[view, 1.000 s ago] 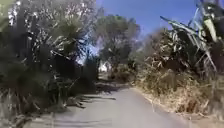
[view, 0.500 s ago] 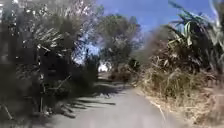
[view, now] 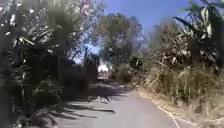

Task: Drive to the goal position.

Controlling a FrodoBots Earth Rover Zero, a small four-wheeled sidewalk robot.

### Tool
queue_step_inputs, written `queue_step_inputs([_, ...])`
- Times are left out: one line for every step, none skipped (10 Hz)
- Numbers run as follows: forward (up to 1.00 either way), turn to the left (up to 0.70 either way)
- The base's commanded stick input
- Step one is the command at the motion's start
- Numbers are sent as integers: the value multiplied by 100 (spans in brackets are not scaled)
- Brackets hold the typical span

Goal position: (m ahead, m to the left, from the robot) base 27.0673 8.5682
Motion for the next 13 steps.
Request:
queue_step_inputs([85,0])
queue_step_inputs([85,0])
queue_step_inputs([85,0])
queue_step_inputs([85,0])
queue_step_inputs([85,0])
queue_step_inputs([85,0])
queue_step_inputs([85,0])
queue_step_inputs([85,0])
queue_step_inputs([85,0])
queue_step_inputs([85,0])
queue_step_inputs([85,0])
queue_step_inputs([85,0])
queue_step_inputs([85,0])
